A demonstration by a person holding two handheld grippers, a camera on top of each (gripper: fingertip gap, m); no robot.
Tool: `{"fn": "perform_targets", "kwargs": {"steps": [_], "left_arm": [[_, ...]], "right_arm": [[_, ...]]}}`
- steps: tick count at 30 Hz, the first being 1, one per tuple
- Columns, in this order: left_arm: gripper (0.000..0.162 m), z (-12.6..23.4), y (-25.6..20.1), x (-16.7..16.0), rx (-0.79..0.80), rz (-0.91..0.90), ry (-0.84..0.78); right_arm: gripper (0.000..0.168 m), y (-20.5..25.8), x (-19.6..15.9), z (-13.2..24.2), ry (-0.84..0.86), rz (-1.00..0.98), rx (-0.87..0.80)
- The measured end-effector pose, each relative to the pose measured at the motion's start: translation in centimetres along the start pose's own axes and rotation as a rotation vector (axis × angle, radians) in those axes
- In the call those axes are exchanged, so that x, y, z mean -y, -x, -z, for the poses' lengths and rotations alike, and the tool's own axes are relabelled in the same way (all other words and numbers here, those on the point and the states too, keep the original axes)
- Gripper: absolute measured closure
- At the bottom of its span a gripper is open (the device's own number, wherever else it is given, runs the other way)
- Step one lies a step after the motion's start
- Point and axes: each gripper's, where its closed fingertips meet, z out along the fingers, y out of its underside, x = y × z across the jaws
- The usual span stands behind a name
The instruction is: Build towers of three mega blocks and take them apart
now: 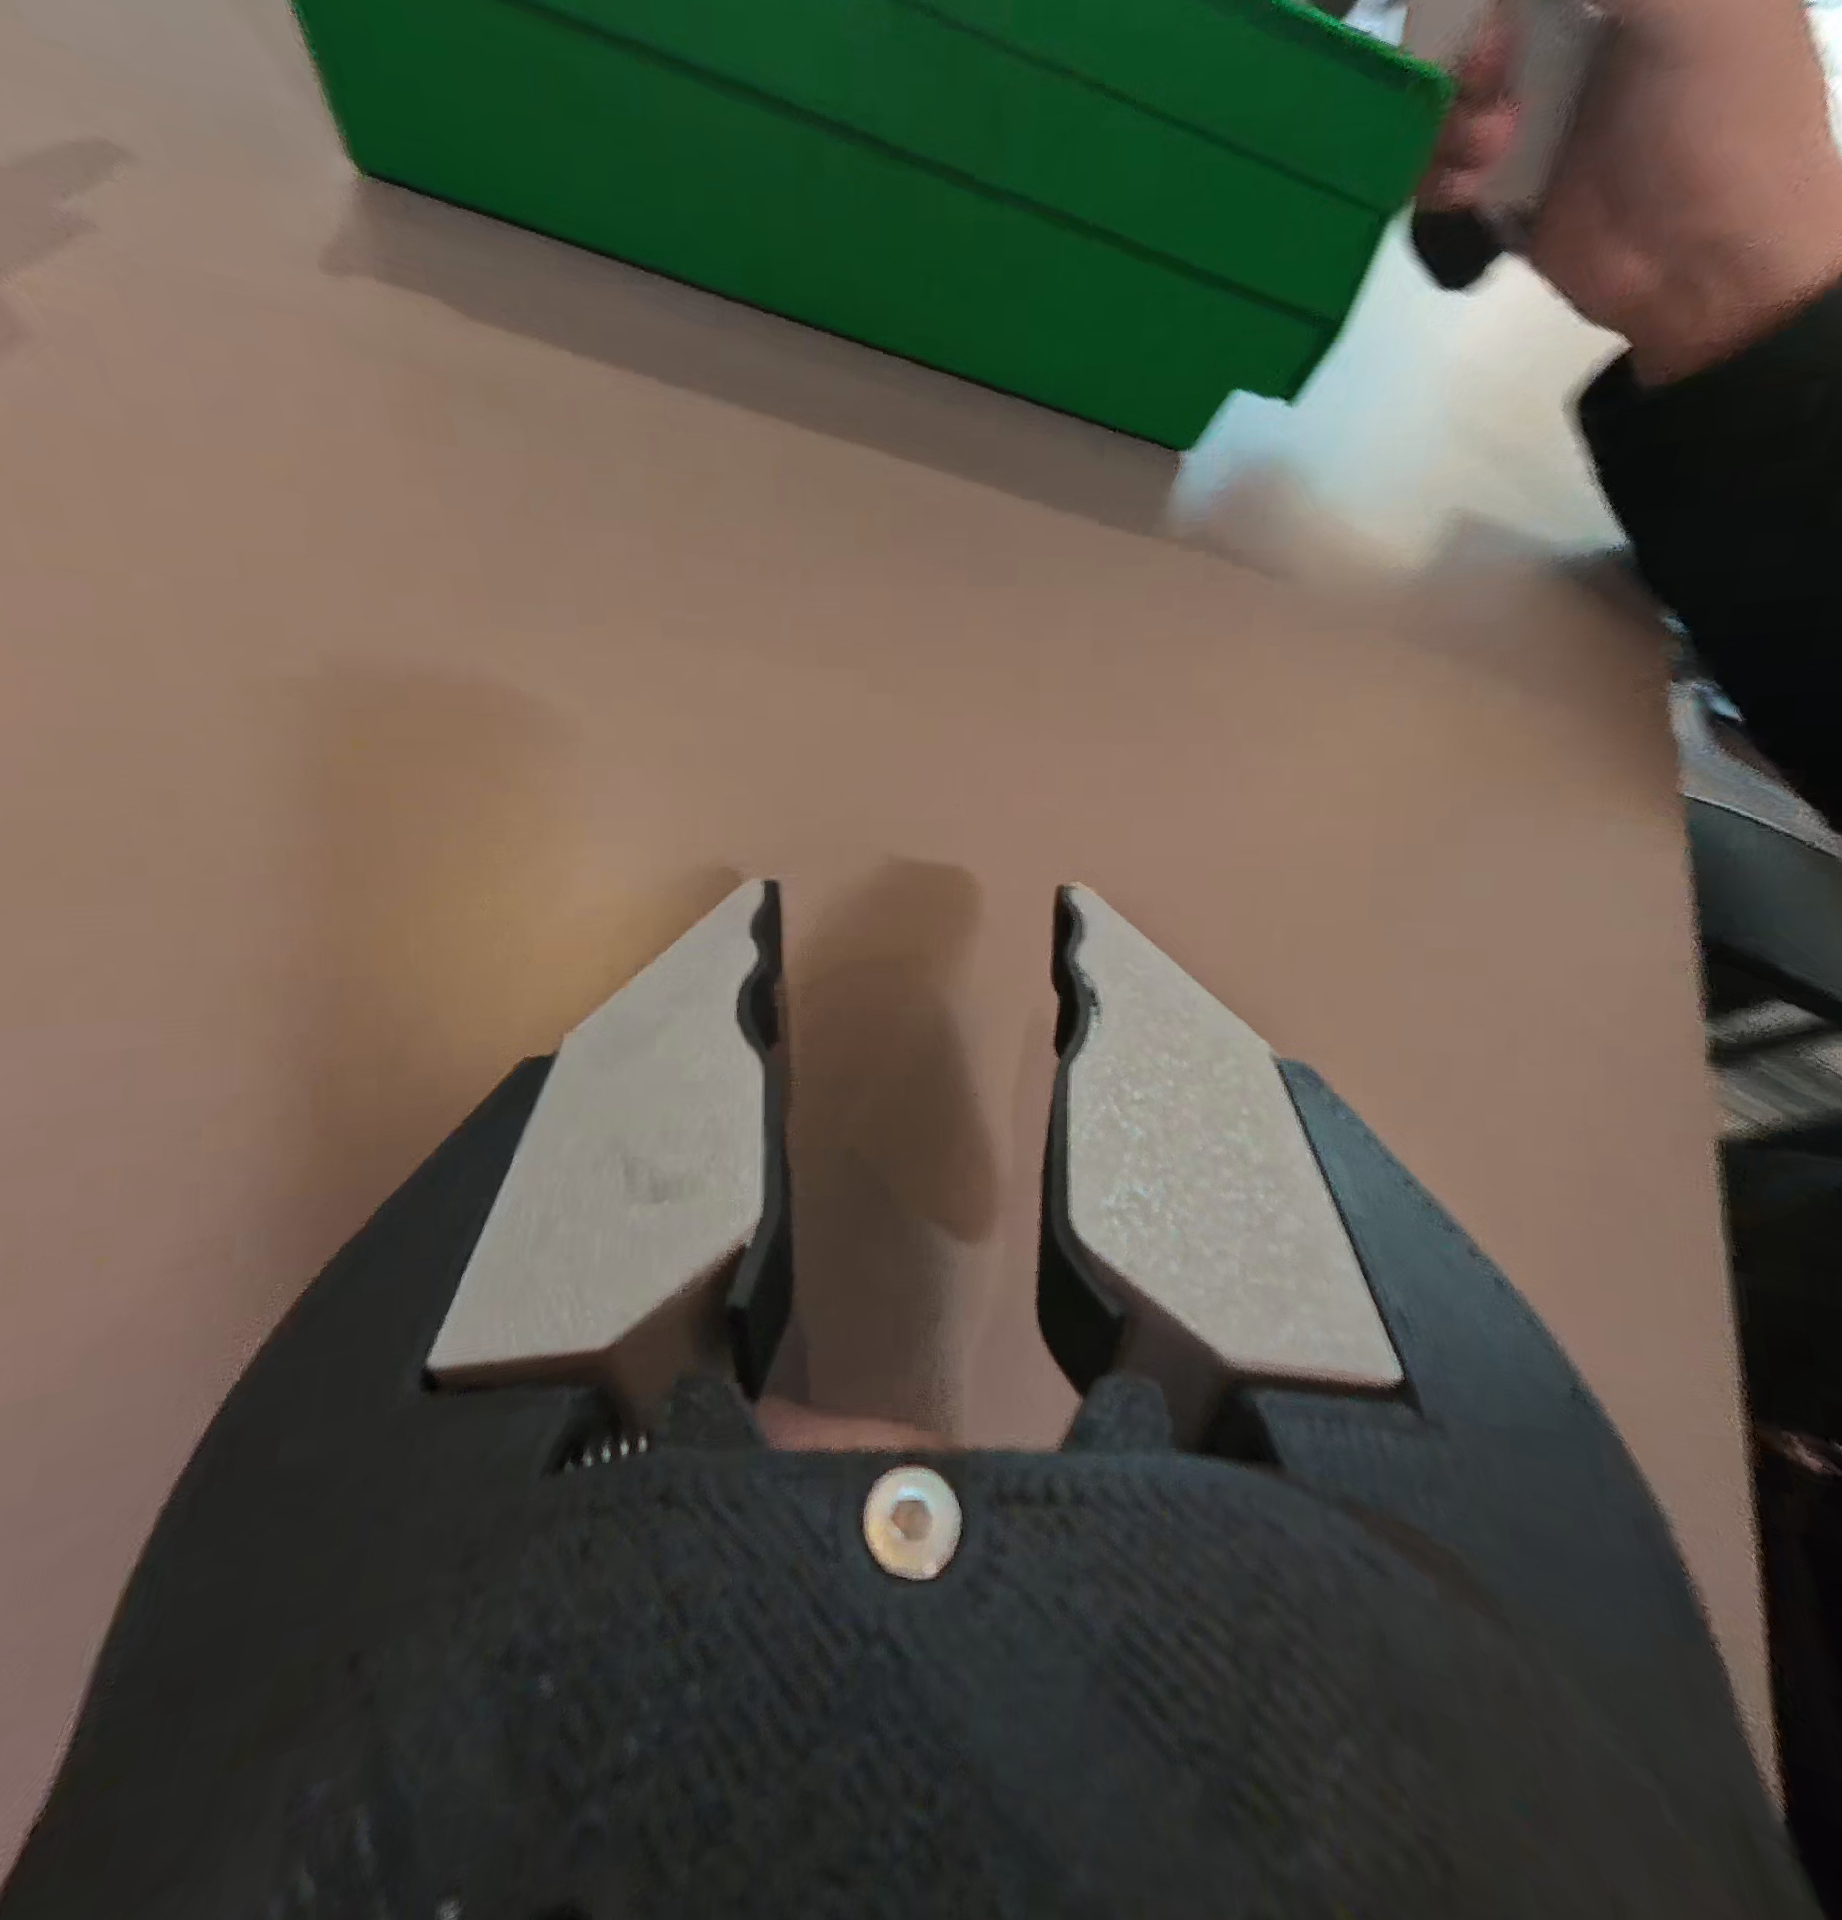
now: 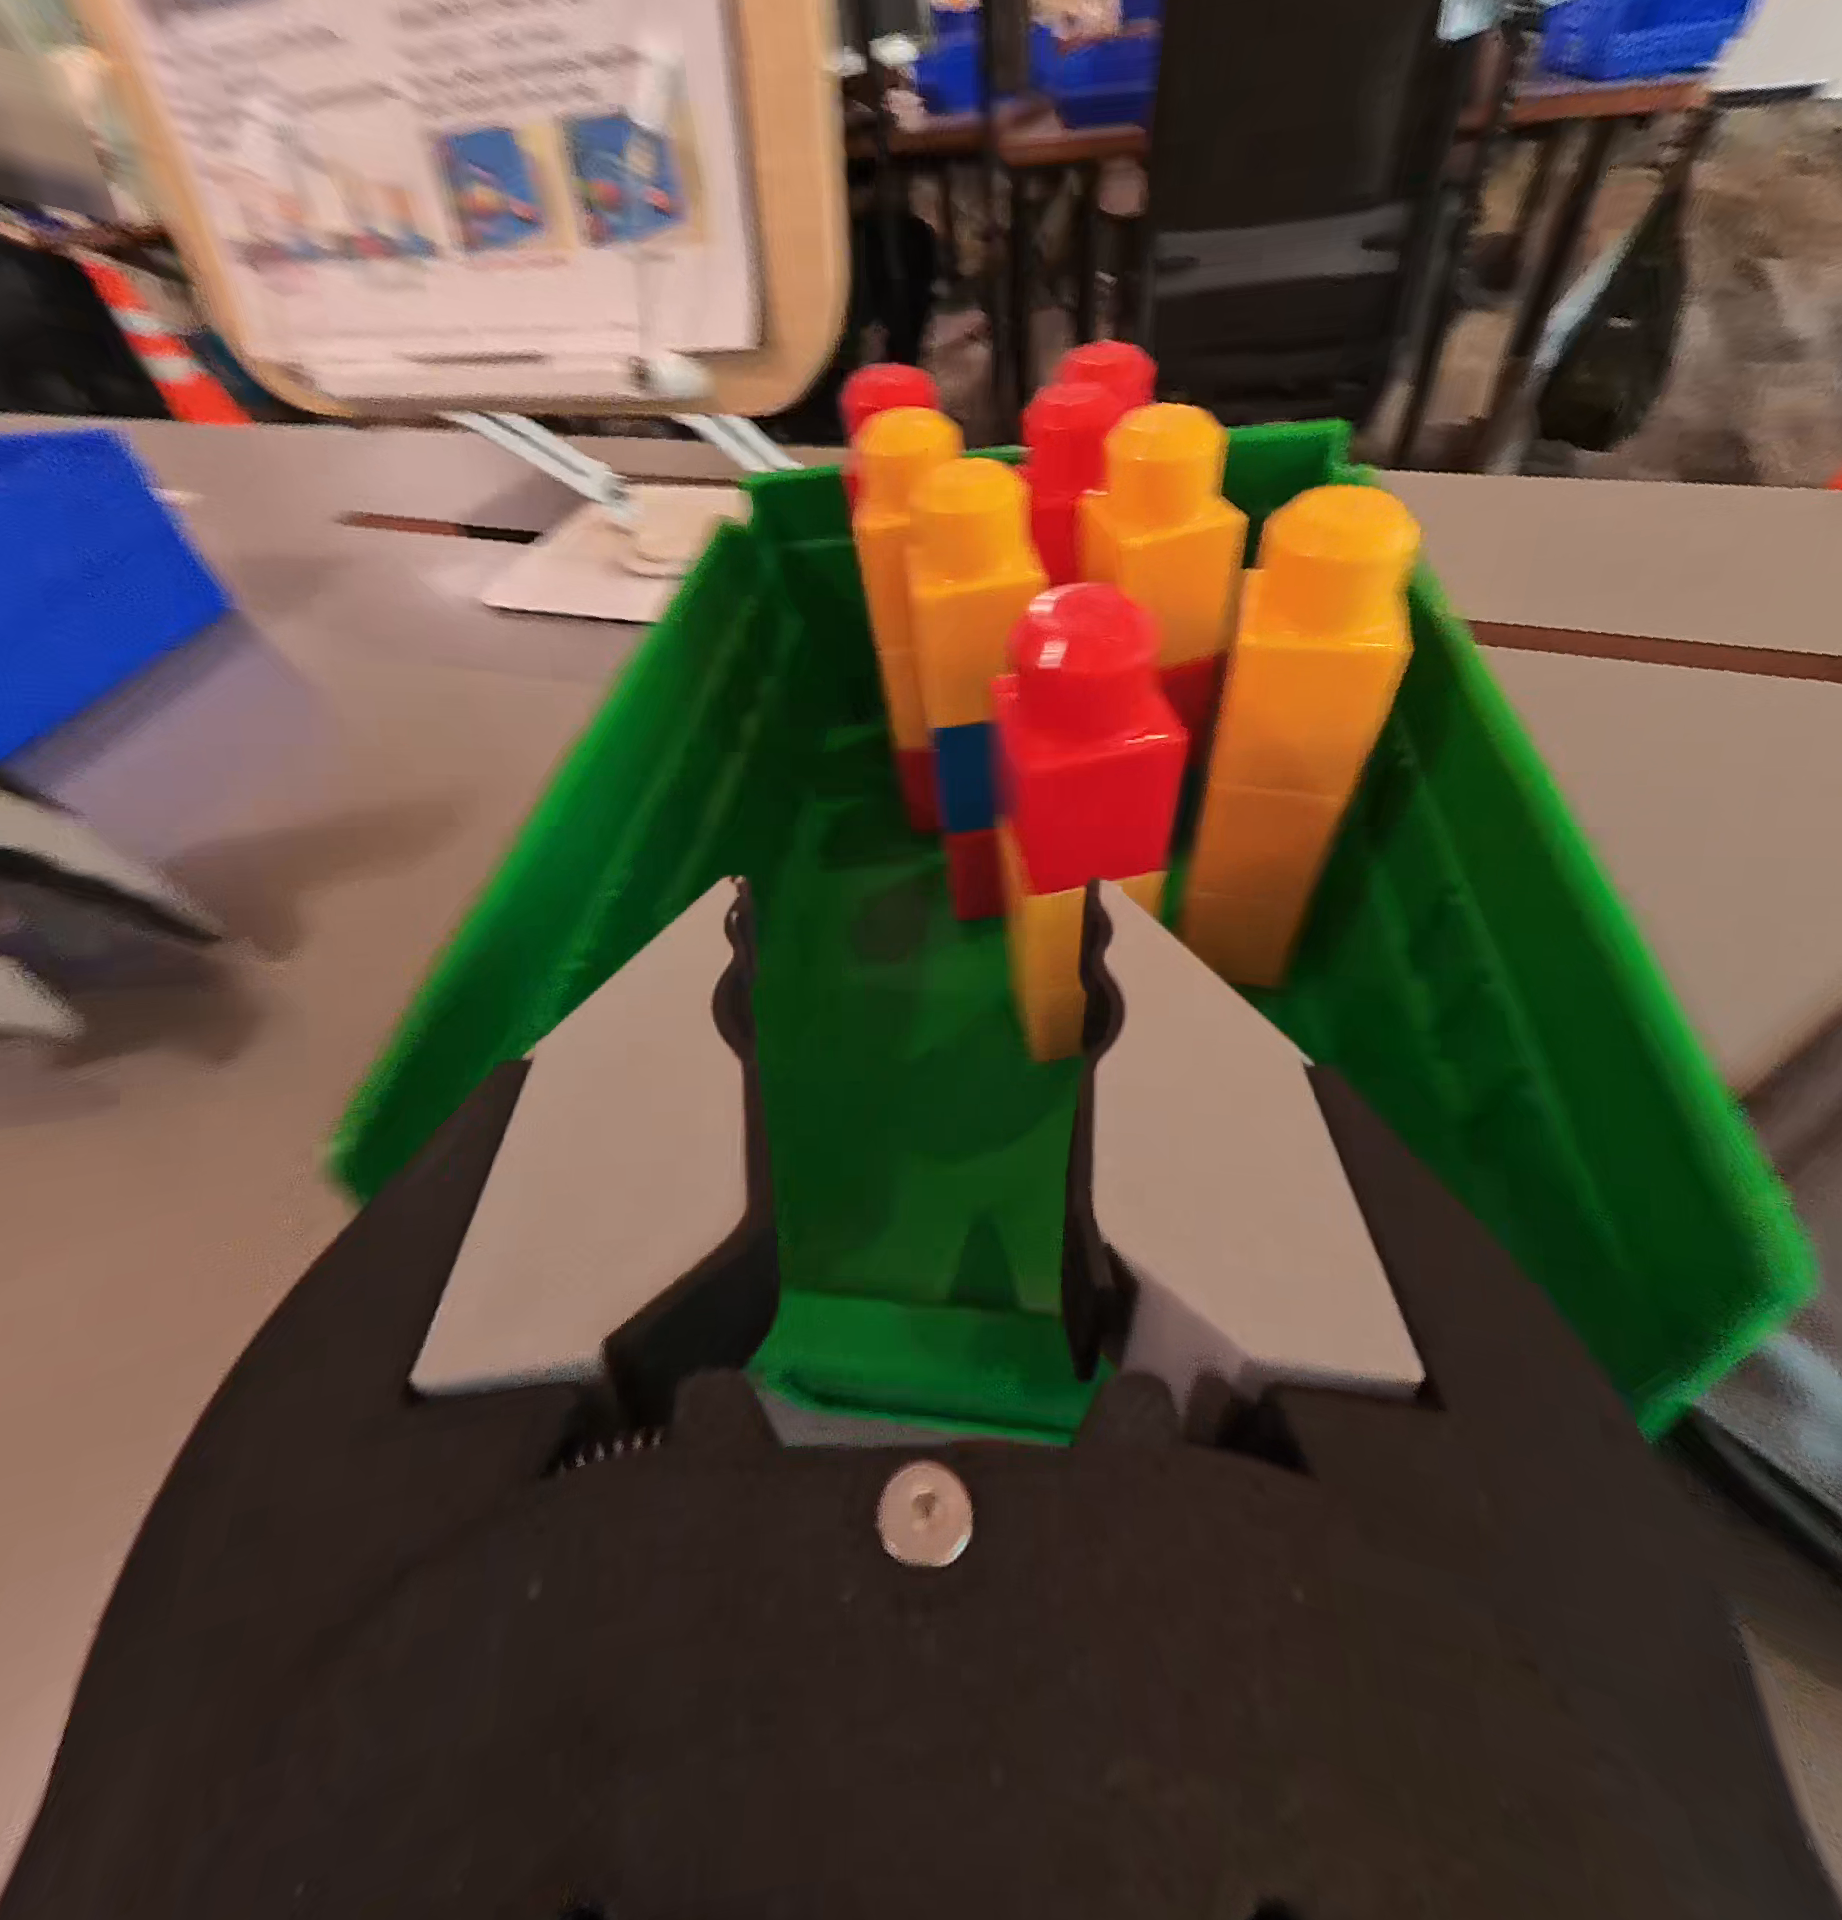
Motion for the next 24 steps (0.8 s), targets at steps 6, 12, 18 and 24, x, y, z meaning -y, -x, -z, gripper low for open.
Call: {"fn": "perform_targets", "kwargs": {"steps": [6,12,18,24], "left_arm": [[0.073,9.2,3.3,1.6,0.67,-0.004,-0.219],[0.072,22.7,2.1,-1.1,1.006,0.122,-0.356],[0.069,26.7,8.0,-6.8,1.136,0.292,-0.178],[0.146,24.9,12.0,-8.9,1.129,0.28,0.01]], "right_arm": [[0.094,6.3,-1.0,2.6,0.009,0.018,0.194],[0.088,9.7,-3.6,2.2,0.088,0.124,0.158],[0.092,8.6,-5.6,-0.7,0.149,0.211,-0.003],[0.101,6.4,-5.8,-1.8,0.247,0.294,-0.167]]}}
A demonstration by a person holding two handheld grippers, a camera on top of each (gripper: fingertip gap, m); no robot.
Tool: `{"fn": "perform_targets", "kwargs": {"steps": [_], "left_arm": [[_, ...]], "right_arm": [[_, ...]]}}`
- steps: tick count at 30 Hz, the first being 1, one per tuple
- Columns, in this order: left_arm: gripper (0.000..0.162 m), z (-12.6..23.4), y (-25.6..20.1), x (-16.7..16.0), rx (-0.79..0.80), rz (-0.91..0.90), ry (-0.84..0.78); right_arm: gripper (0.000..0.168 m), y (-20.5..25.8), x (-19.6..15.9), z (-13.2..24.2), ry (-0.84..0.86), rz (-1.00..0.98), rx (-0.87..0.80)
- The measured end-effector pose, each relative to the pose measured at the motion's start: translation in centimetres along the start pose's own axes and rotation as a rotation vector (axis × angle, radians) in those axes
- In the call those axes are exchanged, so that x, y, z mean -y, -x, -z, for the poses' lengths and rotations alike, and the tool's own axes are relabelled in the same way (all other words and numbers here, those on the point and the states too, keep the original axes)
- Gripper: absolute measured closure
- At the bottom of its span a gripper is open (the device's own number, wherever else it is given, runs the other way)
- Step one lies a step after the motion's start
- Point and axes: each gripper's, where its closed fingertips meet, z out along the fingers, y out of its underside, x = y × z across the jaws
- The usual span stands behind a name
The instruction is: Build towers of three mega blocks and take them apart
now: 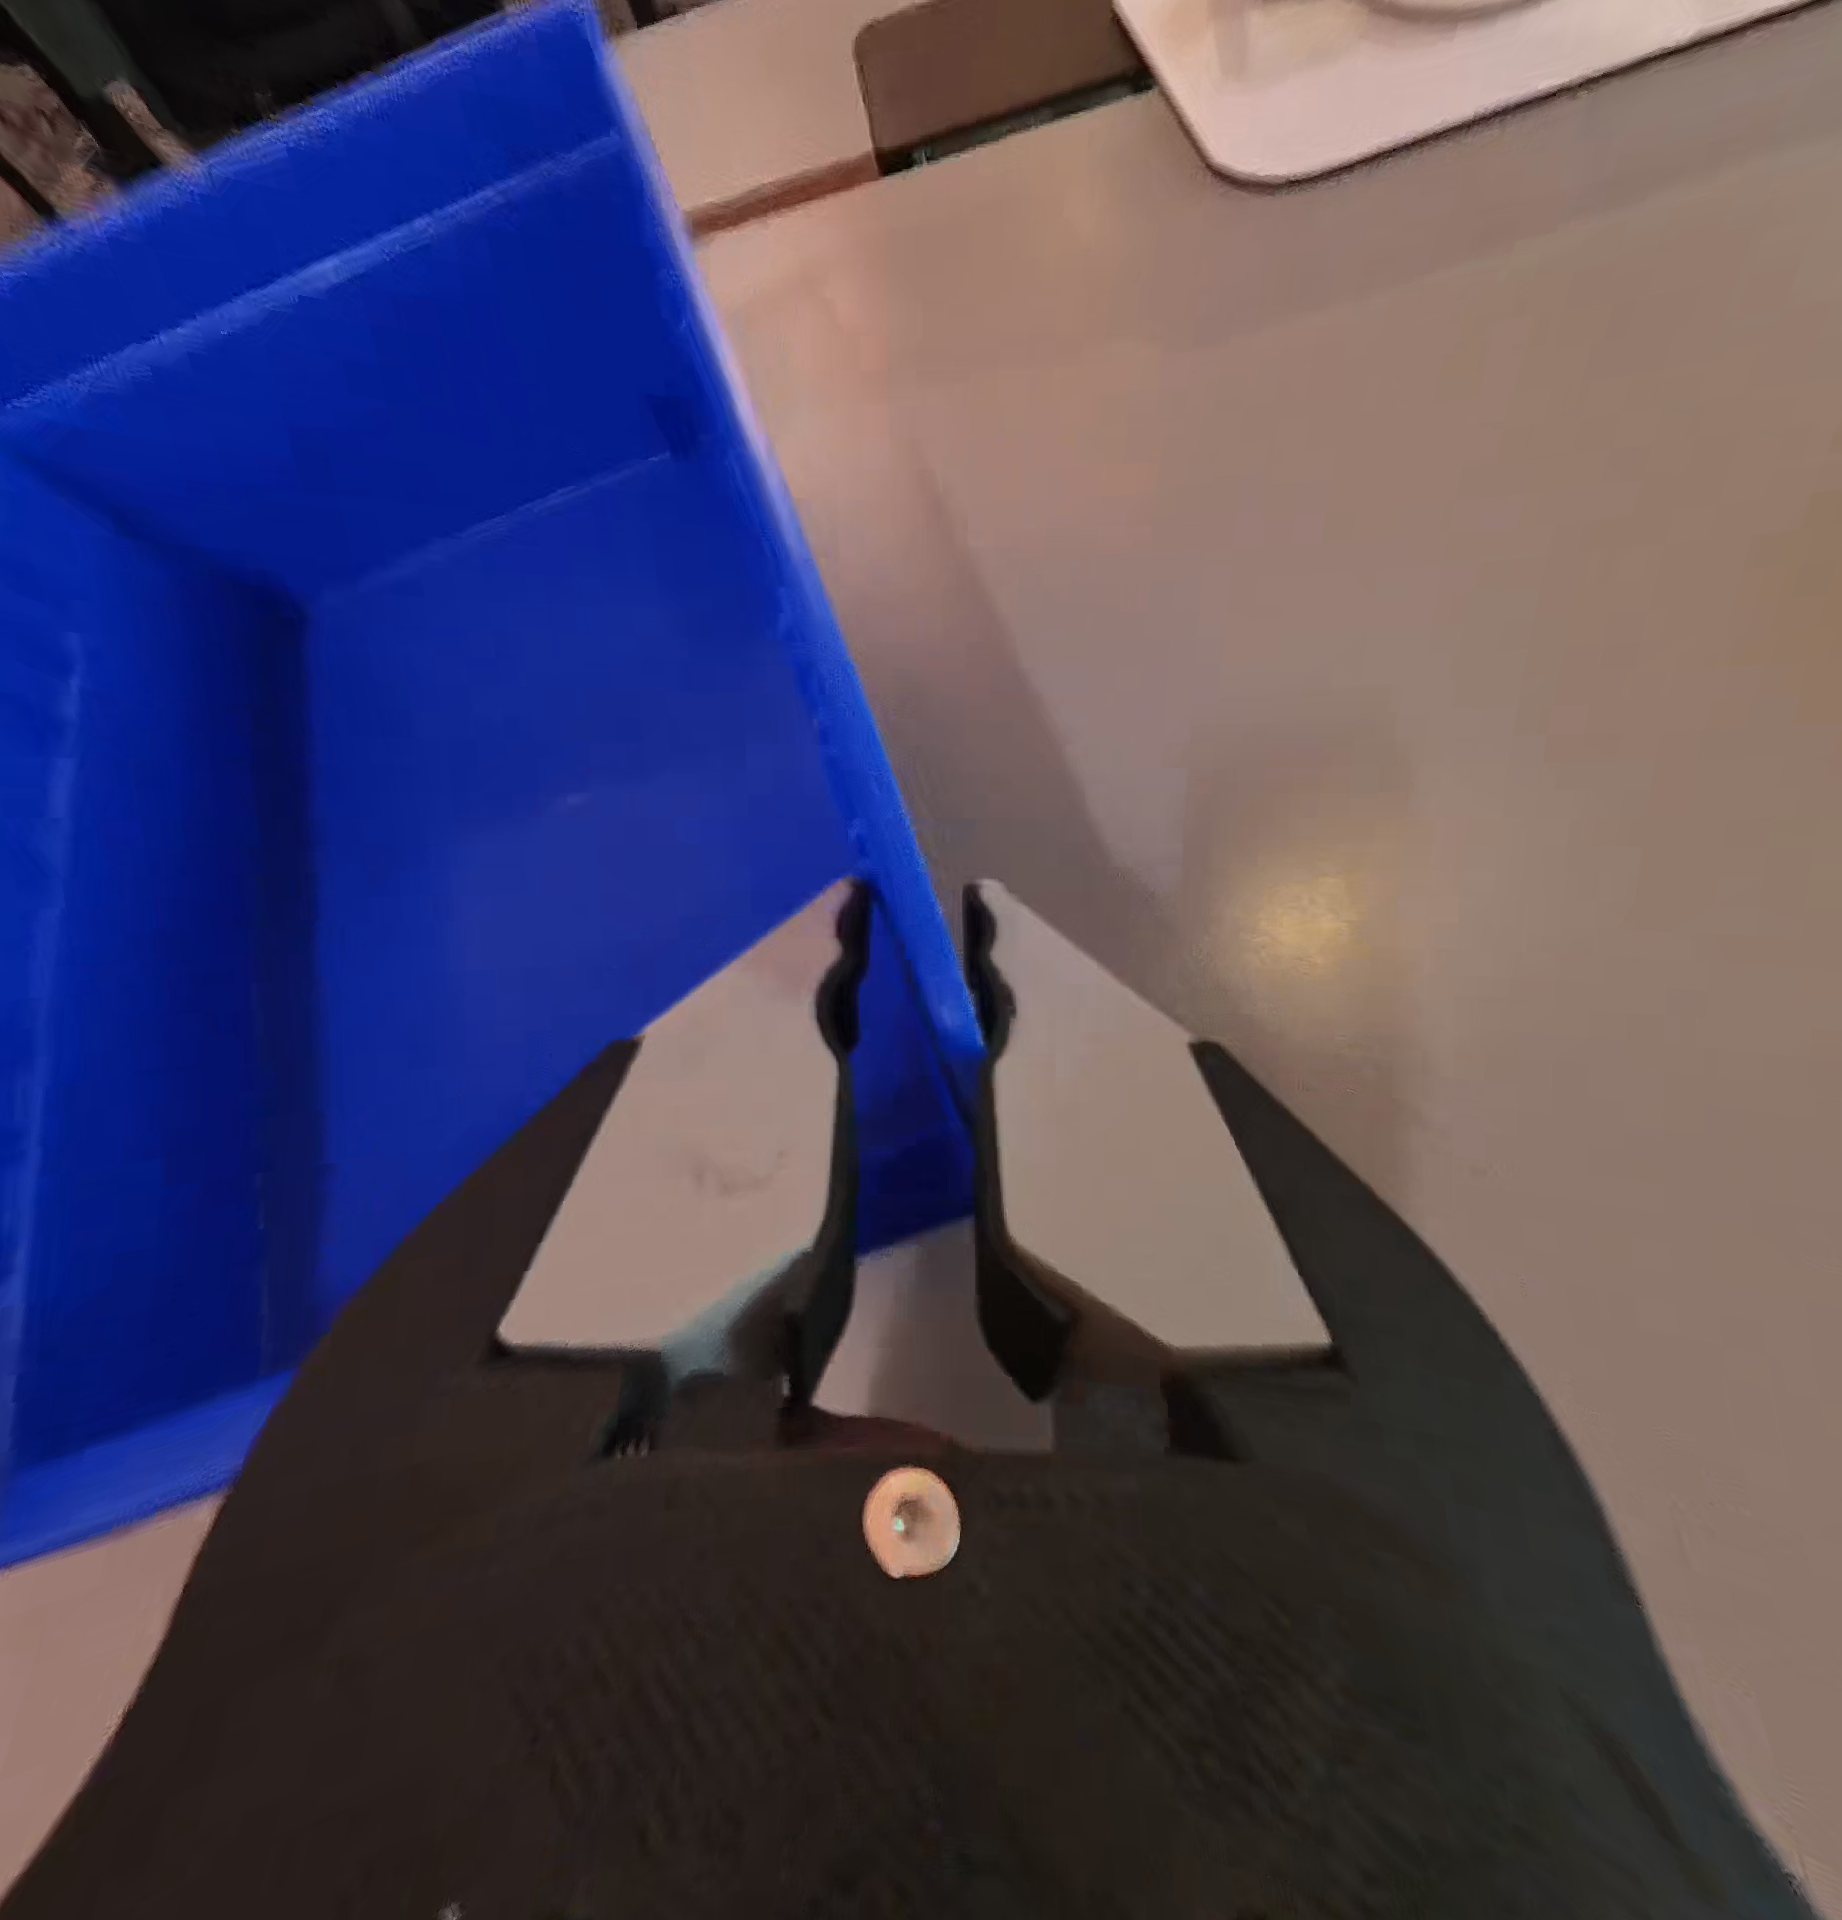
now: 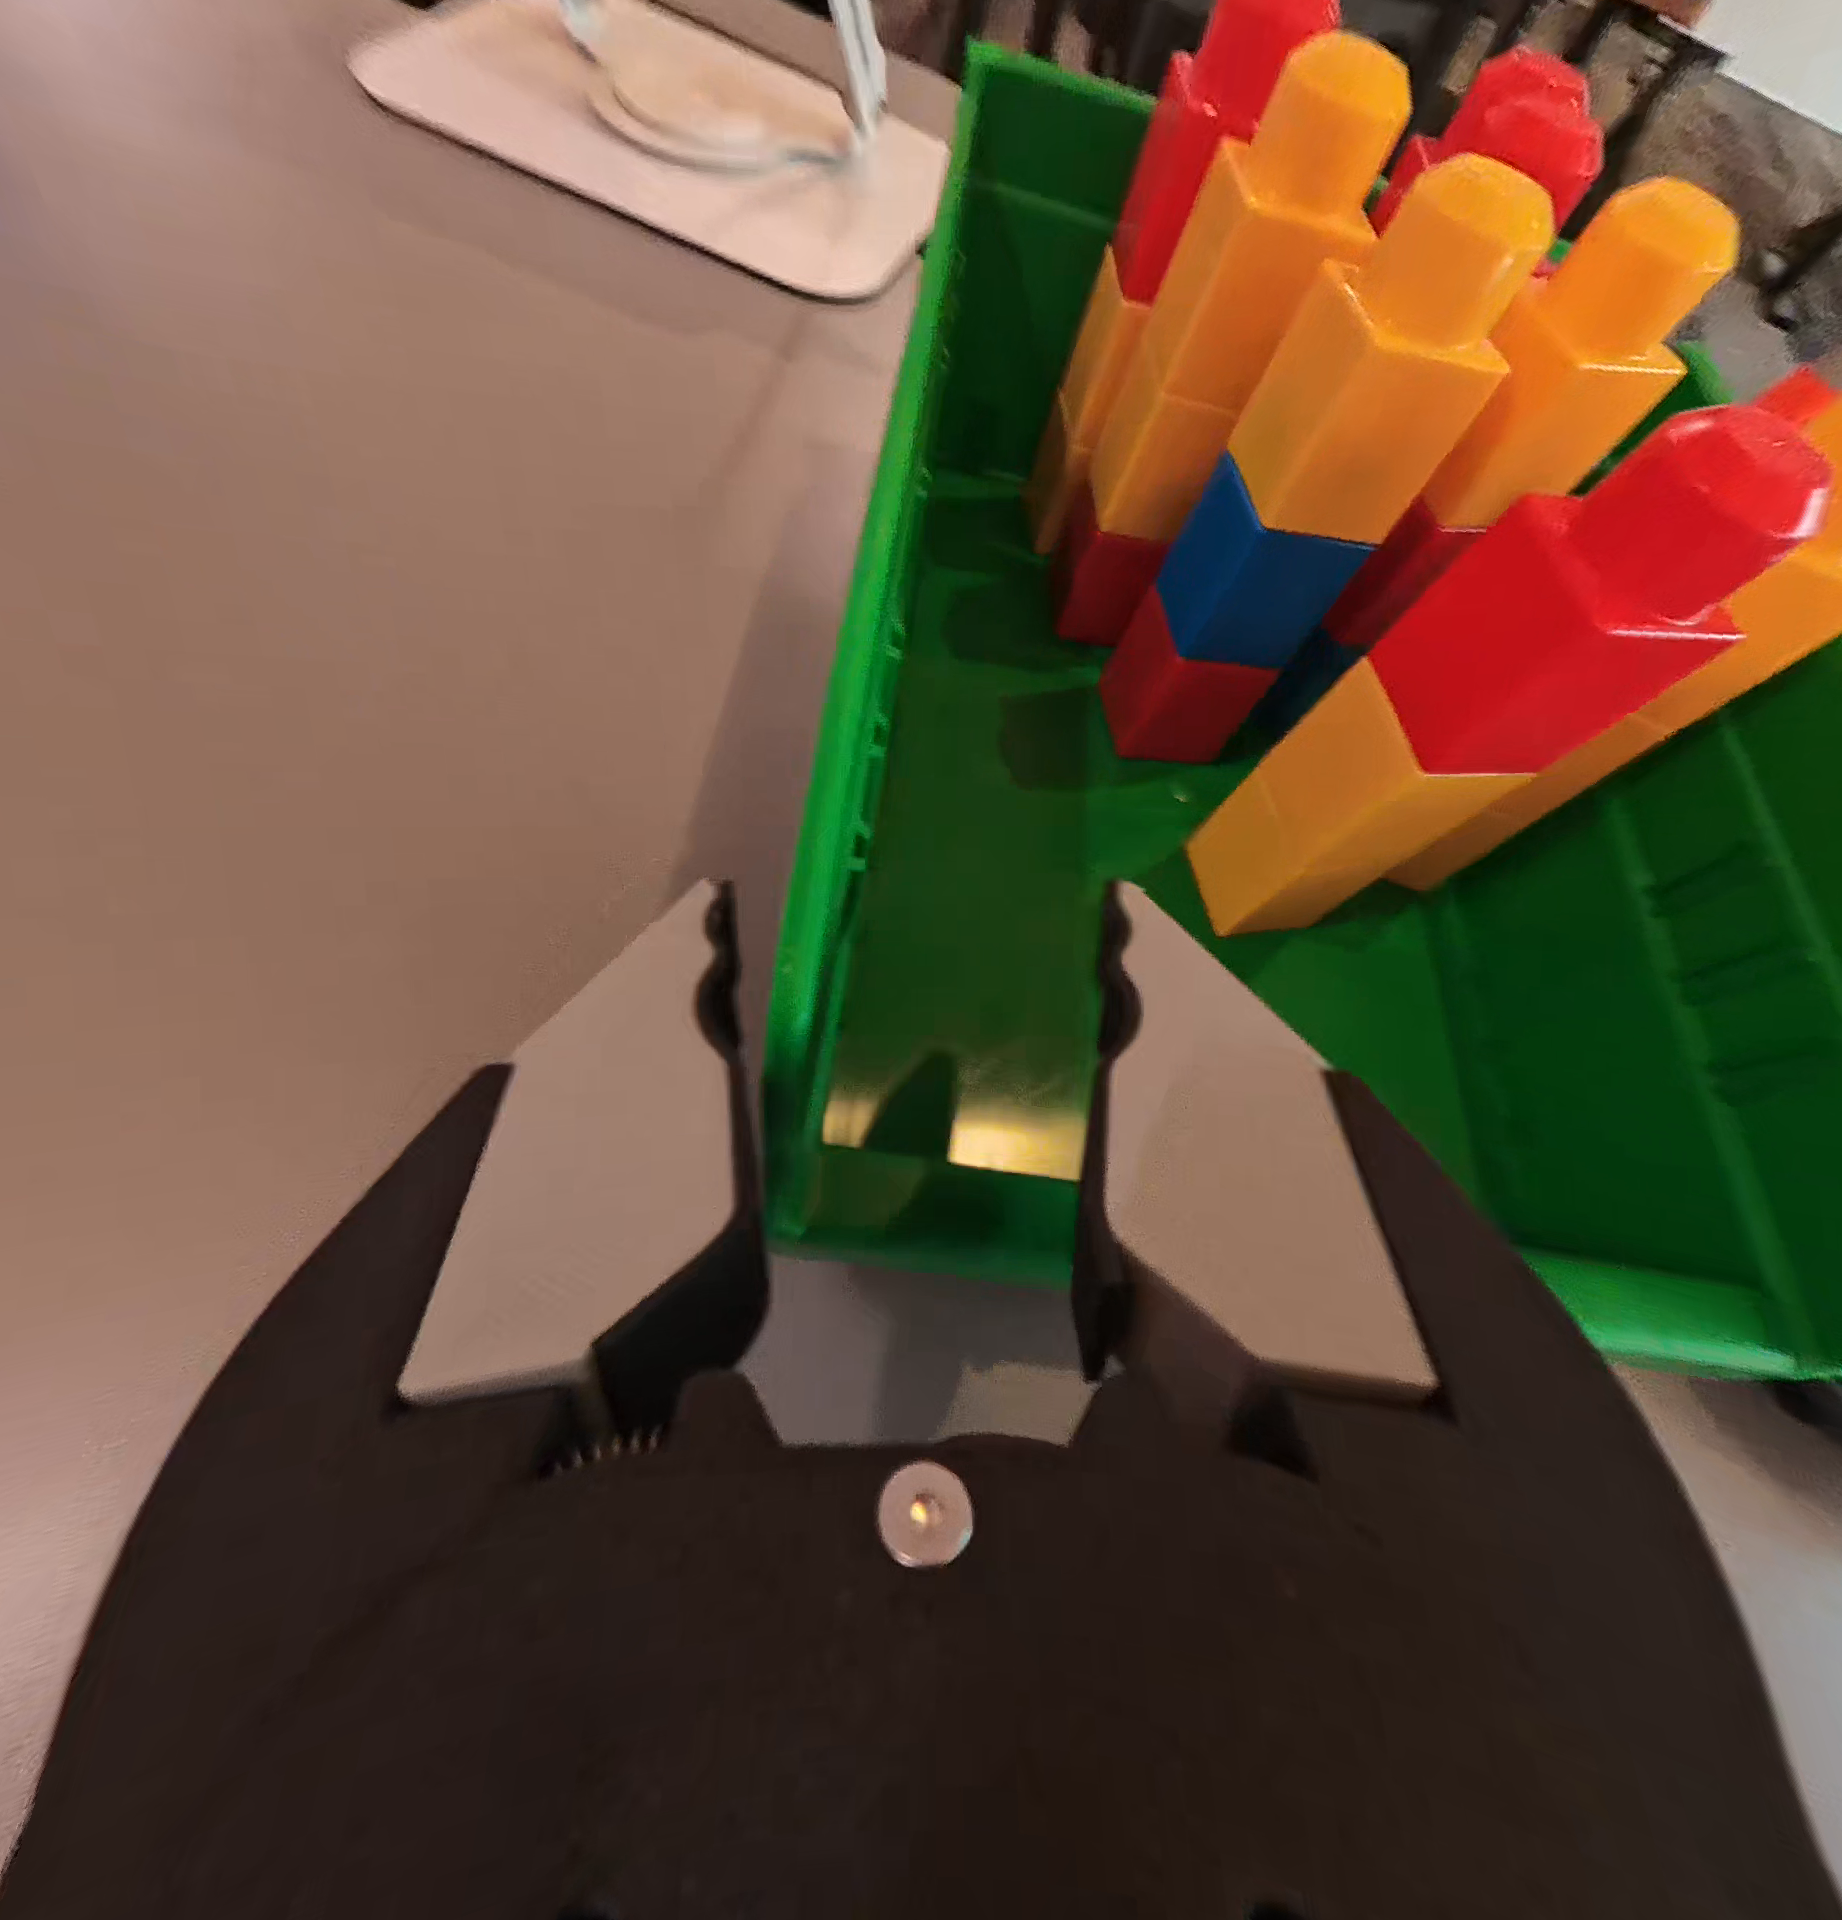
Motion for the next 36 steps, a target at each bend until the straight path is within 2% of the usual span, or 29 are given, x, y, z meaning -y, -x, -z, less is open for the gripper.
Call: {"fn": "perform_targets", "kwargs": {"steps": [1,3,7,9,15,26,32,36], "left_arm": [[0.15,-0.2,0.2,0.1,0.019,-0.03,0.005],[0.157,-0.2,1.9,-0.1,0.124,-0.087,0.02],[0.158,1.9,2.8,0.5,0.01,-0.008,-0.113],[0.158,3.6,3.2,0.7,-0.032,0.024,-0.164],[0.158,9.3,5.4,2.5,-0.016,0.06,-0.275],[0.157,18.4,6.2,4.6,-0.027,0.041,-0.444],[0.157,21.2,7.2,3.6,-0.029,0.064,-0.494],[0.157,22.5,8.8,2.0,0.028,0.078,-0.499]], "right_arm": [[0.114,0.2,-0.1,-0.1,0.017,0.035,0.01],[0.162,0.8,0.3,0.4,0.02,0.108,0.009],[0.162,2.1,0.1,1.0,0.023,0.066,0.095],[0.164,2.5,0.0,1.3,0.027,0.088,0.085],[0.16,8.0,1.3,1.6,0.04,0.069,0.117],[0.148,24.4,7.0,-1.2,0.051,0.104,0.227],[0.146,34.7,11.4,-4.2,0.018,0.084,0.299],[0.142,42.1,14.8,-6.6,0.008,0.098,0.34]]}}
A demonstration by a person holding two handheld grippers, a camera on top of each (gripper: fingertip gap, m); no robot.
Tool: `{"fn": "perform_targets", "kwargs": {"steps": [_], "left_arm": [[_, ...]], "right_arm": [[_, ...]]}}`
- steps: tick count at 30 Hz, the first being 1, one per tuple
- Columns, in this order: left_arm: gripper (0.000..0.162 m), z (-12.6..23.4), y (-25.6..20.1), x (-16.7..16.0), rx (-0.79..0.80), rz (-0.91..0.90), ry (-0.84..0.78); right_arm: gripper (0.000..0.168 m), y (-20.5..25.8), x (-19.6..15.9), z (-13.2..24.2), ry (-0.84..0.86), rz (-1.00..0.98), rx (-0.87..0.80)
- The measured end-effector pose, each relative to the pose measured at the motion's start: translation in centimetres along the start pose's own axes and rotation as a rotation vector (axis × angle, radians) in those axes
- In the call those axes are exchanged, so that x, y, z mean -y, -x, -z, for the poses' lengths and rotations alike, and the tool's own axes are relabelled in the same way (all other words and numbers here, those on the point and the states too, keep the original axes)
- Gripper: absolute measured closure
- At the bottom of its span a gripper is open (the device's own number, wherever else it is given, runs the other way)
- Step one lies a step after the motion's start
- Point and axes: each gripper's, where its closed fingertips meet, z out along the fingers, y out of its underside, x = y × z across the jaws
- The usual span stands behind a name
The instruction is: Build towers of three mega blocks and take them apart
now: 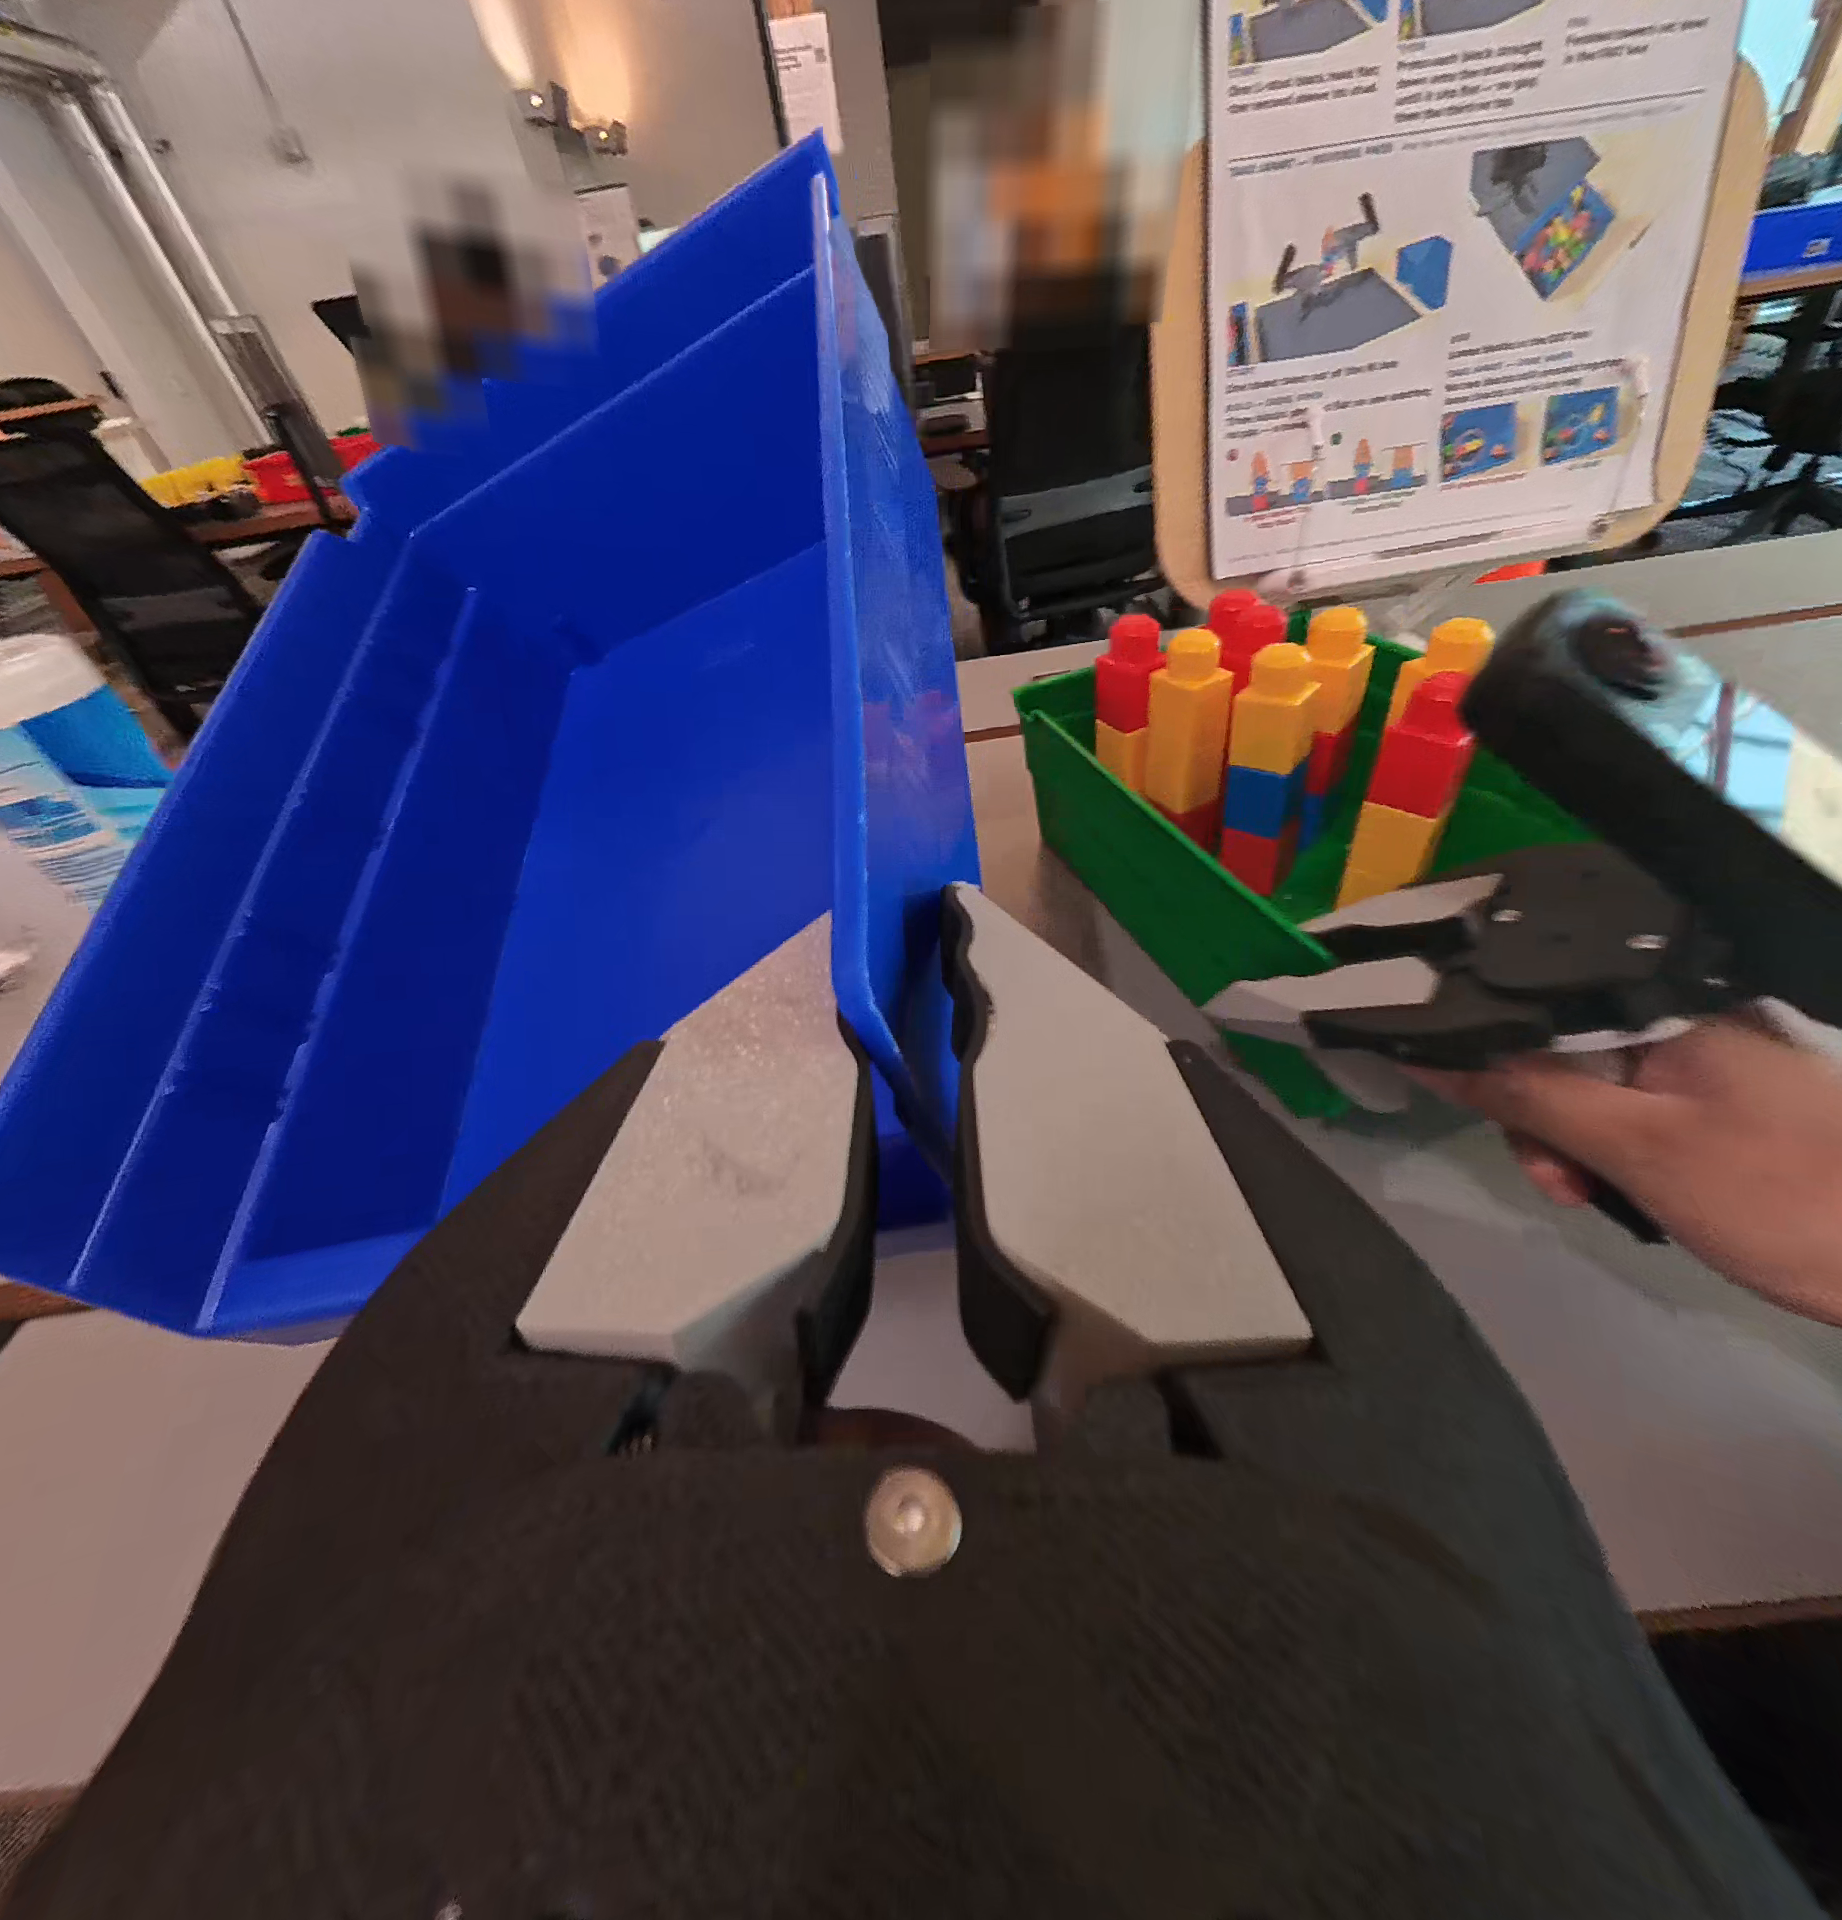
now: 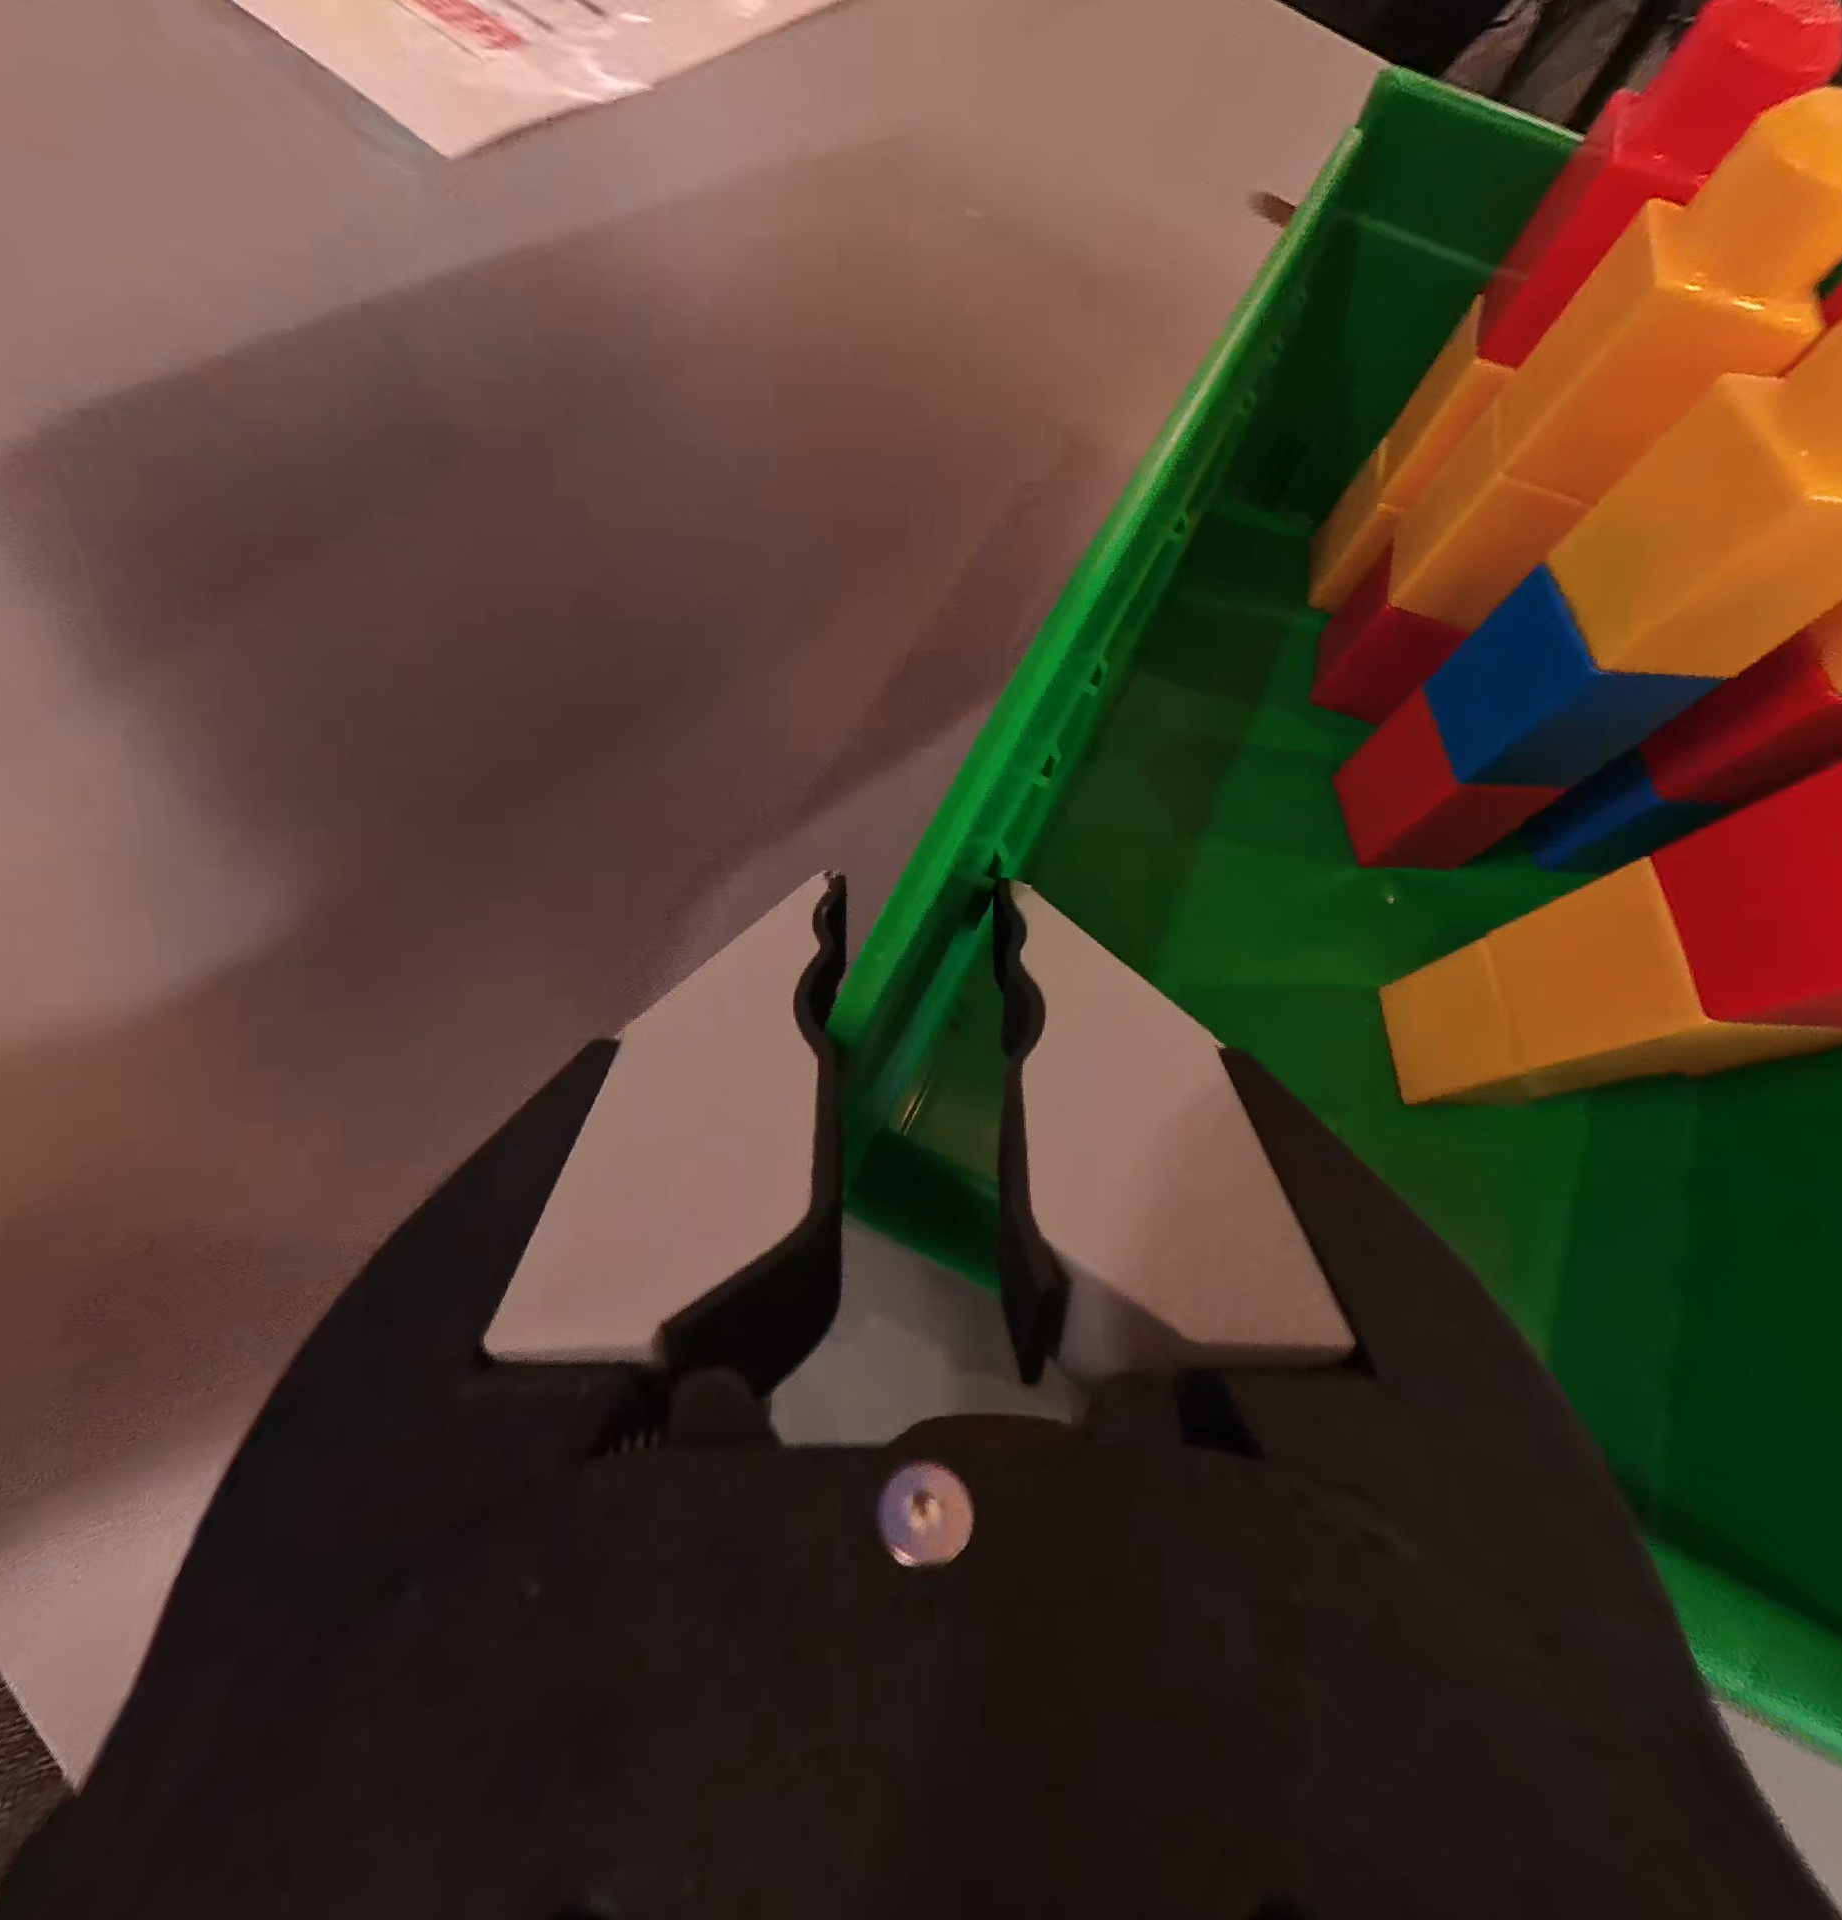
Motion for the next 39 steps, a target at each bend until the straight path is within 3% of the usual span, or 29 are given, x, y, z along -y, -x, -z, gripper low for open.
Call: {"fn": "perform_targets", "kwargs": {"steps": [4,7,11,14,20,27,33,39], "left_arm": [[0.157,2.1,2.6,-0.6,0.078,-0.005,0.007],[0.157,4.1,4.4,-0.8,0.125,-0.002,0.011],[0.157,6.9,5.3,-0.4,0.182,-0.026,-0.005],[0.158,8.5,3.8,0.9,0.175,-0.047,-0.038],[0.158,9.3,-4.4,4.8,0.02,-0.147,-0.08],[0.157,4.8,-20.0,6.5,-0.298,-0.246,-0.094],[0.156,1.2,-35.0,4.5,-0.565,-0.297,-0.051],[0.155,-4.2,-47.3,-2.7,-0.692,-0.334,0.101]], "right_arm": [[0.13,6.7,3.9,-4.2,-0.003,0.029,0.12],[0.128,9.8,6.9,-4.6,-0.056,0.055,0.168],[0.13,11.5,10.4,0.5,-0.241,0.09,0.272],[0.129,10.8,10.9,5.8,-0.369,0.107,0.356],[0.128,1.8,7.4,13.5,-0.455,0.163,0.314],[0.127,-15.3,1.0,22.9,-0.459,0.053,0.059],[0.126,-25.3,-4.8,32.1,-0.472,-0.114,-0.017],[0.126,-31.5,-10.5,35.8,-0.487,-0.279,-0.104]]}}
